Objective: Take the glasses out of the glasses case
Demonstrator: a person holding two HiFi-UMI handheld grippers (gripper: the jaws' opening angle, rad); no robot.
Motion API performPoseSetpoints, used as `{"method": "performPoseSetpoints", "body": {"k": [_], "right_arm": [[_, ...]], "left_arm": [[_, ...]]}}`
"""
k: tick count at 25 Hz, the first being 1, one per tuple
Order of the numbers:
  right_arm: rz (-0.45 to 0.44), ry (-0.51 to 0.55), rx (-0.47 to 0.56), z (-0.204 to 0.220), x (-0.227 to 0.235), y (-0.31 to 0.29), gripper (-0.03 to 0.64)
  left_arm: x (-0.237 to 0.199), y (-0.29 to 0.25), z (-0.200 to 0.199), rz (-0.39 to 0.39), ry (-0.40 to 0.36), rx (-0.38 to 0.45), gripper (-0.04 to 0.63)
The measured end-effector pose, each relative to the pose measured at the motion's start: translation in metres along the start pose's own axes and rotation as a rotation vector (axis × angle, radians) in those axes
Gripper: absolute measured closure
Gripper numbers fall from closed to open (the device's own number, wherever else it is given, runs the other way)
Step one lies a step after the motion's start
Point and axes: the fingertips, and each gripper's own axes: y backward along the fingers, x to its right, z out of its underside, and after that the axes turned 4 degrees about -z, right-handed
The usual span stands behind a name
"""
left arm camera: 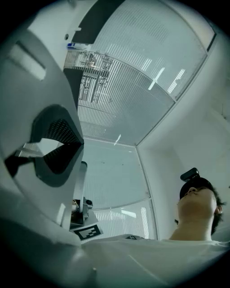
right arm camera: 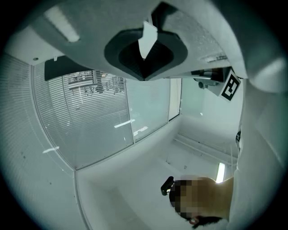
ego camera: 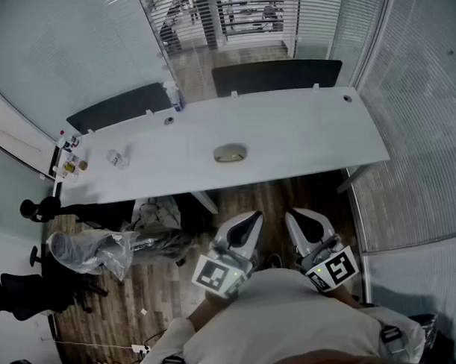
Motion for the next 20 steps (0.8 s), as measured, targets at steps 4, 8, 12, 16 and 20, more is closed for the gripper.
{"method": "performPoseSetpoints", "body": {"k": [4,8,12,16,20], "right_arm": [[0.0,-0.003,0.001,0.004,0.002,-0.002,0.618],[-0.003,-0.002,-0.005,0.005,0.004,-0.003,0.618],[0.001,-0.006,0.0,0.003,0.008,-0.004,0.618],[0.0,-0.037,0.044,-0.003,0.011,-0.002,0.615],[0.0,-0.029,0.035,-0.002,0.013,-0.002,0.615]], "left_arm": [[-0.003,0.0,0.002,-0.004,0.001,-0.002,0.592],[-0.004,-0.003,0.002,-0.004,-0.002,-0.007,0.592],[-0.005,-0.005,0.001,-0.005,0.0,-0.006,0.592],[-0.003,-0.008,0.003,-0.001,-0.001,-0.007,0.592],[-0.002,-0.01,0.003,0.004,0.0,-0.009,0.592]]}}
